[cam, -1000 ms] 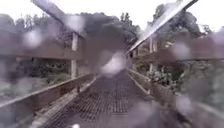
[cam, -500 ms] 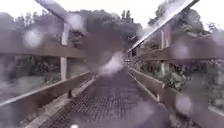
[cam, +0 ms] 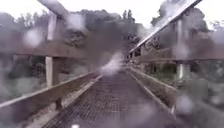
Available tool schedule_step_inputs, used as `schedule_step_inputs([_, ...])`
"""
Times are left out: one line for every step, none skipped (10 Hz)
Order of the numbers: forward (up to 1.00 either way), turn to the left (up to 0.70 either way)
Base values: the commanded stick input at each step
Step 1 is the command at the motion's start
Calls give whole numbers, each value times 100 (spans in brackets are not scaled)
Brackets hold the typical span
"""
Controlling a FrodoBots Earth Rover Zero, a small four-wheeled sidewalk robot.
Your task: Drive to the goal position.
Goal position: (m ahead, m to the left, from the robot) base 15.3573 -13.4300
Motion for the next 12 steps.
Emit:
schedule_step_inputs([85,0])
schedule_step_inputs([85,0])
schedule_step_inputs([85,0])
schedule_step_inputs([85,0])
schedule_step_inputs([85,0])
schedule_step_inputs([85,0])
schedule_step_inputs([85,0])
schedule_step_inputs([85,-8])
schedule_step_inputs([85,-20])
schedule_step_inputs([85,-34])
schedule_step_inputs([85,-34])
schedule_step_inputs([85,-34])
